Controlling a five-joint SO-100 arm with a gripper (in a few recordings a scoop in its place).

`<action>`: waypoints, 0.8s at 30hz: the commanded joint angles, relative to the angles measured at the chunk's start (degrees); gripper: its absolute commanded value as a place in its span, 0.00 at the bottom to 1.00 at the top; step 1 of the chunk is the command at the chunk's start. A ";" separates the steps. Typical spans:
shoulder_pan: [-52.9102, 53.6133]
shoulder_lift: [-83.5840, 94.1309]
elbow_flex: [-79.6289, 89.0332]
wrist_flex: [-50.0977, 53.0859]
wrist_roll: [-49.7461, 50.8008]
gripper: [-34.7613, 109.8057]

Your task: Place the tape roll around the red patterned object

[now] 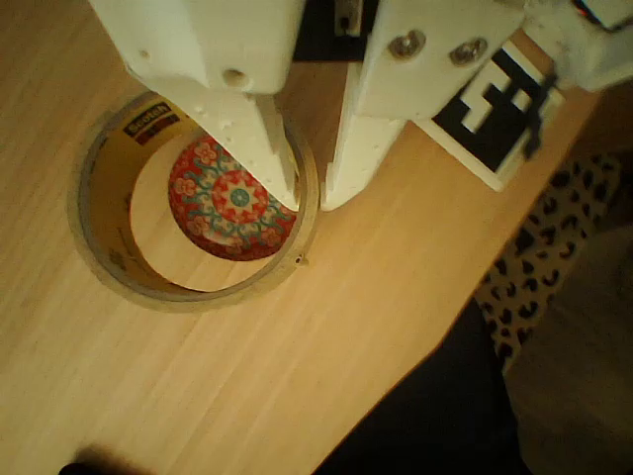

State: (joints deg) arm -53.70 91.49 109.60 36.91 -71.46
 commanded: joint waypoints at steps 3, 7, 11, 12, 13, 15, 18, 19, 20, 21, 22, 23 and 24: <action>-1.14 0.97 0.70 1.23 -0.70 0.41; -0.26 1.49 -0.53 4.48 -2.20 0.49; 1.67 3.52 -1.05 9.23 -3.52 0.52; 2.55 4.31 -1.76 11.43 -4.22 0.52; 3.52 5.10 -2.81 14.15 -5.10 0.53; 5.89 7.12 -5.80 21.09 -6.06 0.53; 9.58 11.78 -9.40 29.97 -8.00 0.53; 10.72 13.80 -9.76 32.08 -8.70 0.52; 11.60 16.00 -9.76 33.75 -9.32 0.52; 12.30 18.11 -9.76 35.51 -9.49 0.52; 12.83 20.39 -9.14 36.56 -9.93 0.52; 13.18 22.85 -7.91 37.00 -10.37 0.52; 13.45 25.31 -6.42 37.53 -10.28 0.52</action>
State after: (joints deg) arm -40.87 108.63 101.95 71.46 -80.33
